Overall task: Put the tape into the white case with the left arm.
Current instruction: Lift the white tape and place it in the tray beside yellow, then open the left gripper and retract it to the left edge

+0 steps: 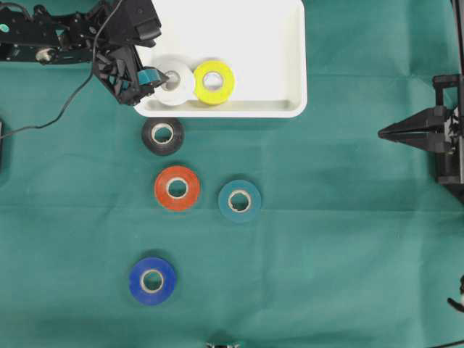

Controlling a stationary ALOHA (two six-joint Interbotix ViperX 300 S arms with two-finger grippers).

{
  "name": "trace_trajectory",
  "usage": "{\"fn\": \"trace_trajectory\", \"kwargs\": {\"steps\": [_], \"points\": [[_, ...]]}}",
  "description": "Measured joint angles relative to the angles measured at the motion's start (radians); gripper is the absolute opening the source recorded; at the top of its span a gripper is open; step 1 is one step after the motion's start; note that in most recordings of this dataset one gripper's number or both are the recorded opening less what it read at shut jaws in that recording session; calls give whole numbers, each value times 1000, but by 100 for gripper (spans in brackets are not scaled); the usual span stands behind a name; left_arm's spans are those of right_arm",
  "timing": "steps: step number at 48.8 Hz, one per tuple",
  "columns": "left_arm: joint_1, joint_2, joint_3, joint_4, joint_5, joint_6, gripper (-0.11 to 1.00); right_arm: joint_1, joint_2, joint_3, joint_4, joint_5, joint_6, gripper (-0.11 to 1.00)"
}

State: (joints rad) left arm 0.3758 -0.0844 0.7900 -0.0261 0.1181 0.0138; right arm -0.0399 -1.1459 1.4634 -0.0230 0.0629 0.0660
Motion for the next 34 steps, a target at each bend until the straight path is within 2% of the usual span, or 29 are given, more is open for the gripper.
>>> {"fn": "trace_trajectory", "kwargs": {"steps": [10, 34], "points": [[0, -11, 9, 0, 0, -2, 99, 0, 0, 0, 0, 0, 0, -10], [-31, -253, 193, 2, 2, -12, 99, 0, 0, 0, 0, 0, 0, -10]]}}
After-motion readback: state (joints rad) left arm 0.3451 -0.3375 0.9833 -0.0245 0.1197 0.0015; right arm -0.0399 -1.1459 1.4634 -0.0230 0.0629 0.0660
